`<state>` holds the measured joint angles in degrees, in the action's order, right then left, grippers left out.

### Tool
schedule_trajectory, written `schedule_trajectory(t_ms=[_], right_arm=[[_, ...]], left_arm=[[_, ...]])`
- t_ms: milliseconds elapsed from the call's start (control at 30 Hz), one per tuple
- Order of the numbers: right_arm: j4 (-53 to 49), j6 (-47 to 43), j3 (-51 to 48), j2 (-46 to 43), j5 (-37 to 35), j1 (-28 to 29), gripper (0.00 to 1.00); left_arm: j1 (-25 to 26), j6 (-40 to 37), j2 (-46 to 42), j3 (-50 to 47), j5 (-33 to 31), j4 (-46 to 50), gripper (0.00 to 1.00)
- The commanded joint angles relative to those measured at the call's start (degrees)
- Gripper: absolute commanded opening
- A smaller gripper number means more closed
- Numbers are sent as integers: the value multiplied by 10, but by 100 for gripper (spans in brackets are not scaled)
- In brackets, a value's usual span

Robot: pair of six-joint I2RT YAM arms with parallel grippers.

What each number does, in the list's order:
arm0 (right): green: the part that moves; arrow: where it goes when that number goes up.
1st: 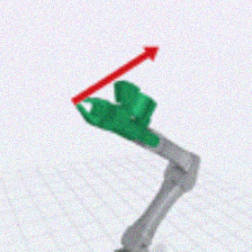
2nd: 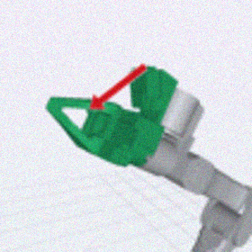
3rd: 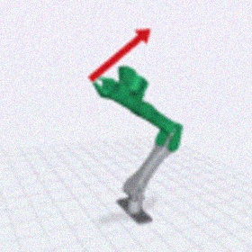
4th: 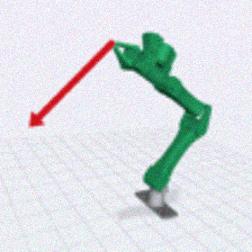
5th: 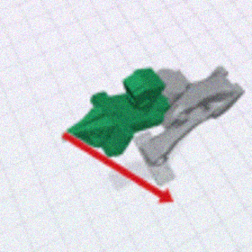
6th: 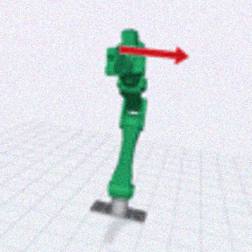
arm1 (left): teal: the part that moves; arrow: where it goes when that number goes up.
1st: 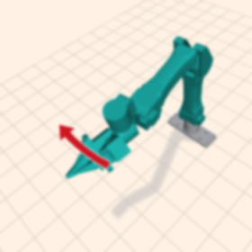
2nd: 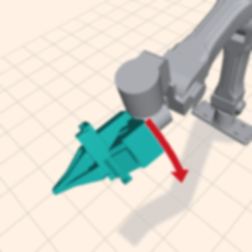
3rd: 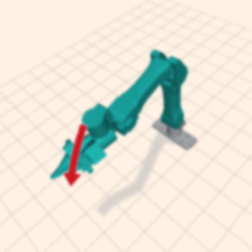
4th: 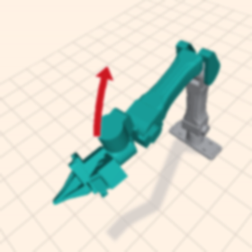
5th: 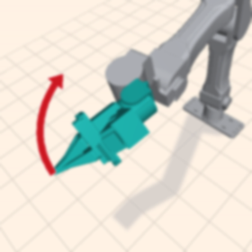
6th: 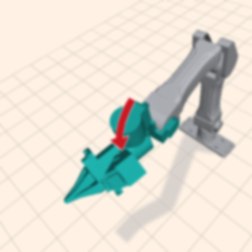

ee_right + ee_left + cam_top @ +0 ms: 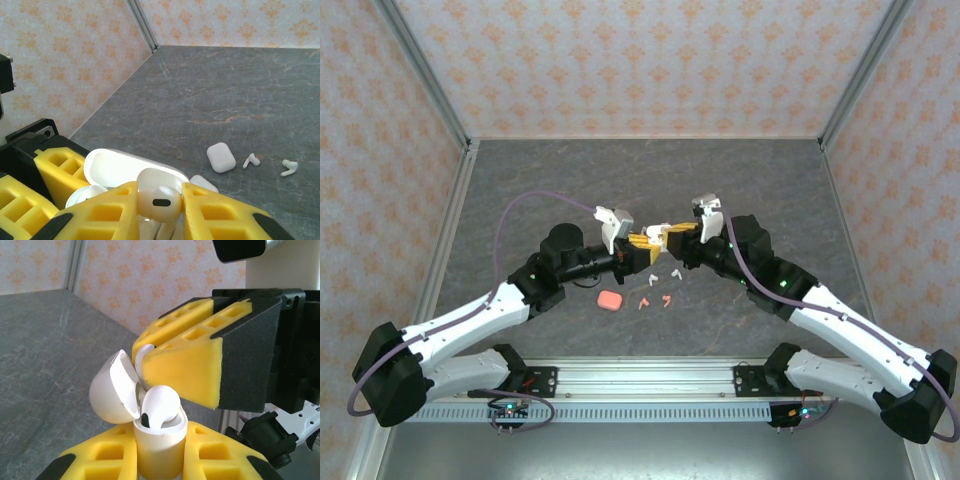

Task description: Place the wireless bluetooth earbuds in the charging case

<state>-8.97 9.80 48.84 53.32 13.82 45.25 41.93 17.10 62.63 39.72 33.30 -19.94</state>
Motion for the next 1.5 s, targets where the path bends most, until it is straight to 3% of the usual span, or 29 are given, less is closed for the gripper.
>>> schedule_trajectory(t_ms=[0,300,500,767,867,1000,1100,1300,1467], right_arm=[[-27,7,13,6,9,4,24],[-35,22,33,7,31,4,32],[-68,25,67,-3,9,4,46],[-120,21,116,-13,-20,-1,57],[-131,30,127,-13,-4,-15,69],[-121,61,118,-11,86,-61,87],[-92,88,98,-6,169,-90,95],[-1,120,70,10,284,-95,97],[13,125,78,34,312,-95,96]], left_arm=[[6,2,-16,19,-7,-26,0],[7,1,-15,13,-9,-34,0],[7,1,-18,6,-9,-40,0],[7,0,-25,1,-11,-44,0],[7,0,-29,-2,-8,-47,0],[7,0,-37,-10,0,-61,0],[7,-1,-46,-17,4,-71,0],[8,-6,-55,-17,11,-65,0],[9,-7,-53,-14,17,-65,0]])
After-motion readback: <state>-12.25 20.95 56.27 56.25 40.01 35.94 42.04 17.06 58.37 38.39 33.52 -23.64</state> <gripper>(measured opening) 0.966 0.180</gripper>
